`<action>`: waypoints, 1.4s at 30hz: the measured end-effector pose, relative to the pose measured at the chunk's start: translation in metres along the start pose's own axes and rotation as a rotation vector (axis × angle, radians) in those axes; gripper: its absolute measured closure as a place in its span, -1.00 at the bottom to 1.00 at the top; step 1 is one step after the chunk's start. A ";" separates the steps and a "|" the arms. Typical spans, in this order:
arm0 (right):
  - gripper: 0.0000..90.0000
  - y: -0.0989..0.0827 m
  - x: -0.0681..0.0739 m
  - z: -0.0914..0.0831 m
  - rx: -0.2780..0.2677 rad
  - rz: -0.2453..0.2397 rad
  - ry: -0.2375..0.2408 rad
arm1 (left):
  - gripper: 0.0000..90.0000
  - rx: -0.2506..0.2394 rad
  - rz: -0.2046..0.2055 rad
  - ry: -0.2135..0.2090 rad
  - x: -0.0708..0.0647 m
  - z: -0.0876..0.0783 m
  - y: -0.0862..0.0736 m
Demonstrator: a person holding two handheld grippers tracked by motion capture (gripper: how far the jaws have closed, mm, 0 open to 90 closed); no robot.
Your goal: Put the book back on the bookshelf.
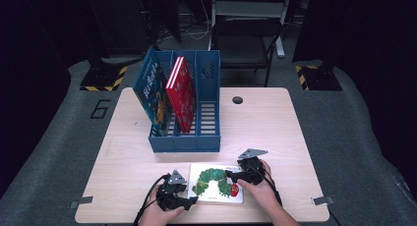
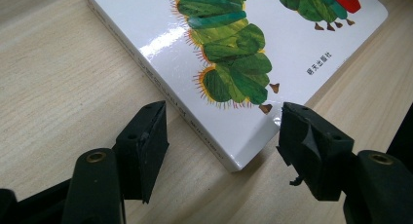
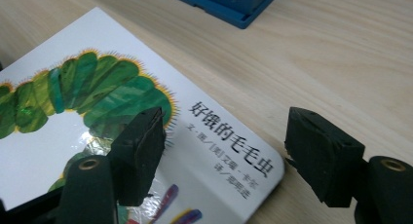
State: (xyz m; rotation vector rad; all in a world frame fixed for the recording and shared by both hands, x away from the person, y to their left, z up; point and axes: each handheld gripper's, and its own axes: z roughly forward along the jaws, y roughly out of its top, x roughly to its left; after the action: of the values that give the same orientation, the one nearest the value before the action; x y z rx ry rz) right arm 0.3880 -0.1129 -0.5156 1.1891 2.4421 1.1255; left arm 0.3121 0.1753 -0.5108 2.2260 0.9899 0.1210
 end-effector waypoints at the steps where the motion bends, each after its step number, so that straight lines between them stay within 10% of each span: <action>1: -0.34 0.000 0.001 0.001 0.004 -0.008 0.023 | -0.22 0.007 0.000 -0.007 0.001 -0.001 0.000; 27: -0.21 -0.022 0.011 -0.027 0.059 0.039 0.000 | -0.22 -0.006 -0.102 0.019 0.032 0.001 0.014; 42: 0.00 -0.023 0.037 -0.029 0.140 0.018 0.127 | -0.21 -0.050 -0.192 0.081 0.050 -0.010 0.012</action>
State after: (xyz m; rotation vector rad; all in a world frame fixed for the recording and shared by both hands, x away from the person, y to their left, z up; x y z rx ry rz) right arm 0.3366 -0.1103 -0.5065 1.2155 2.6492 1.0819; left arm 0.3515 0.2096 -0.5044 2.0820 1.2258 0.1485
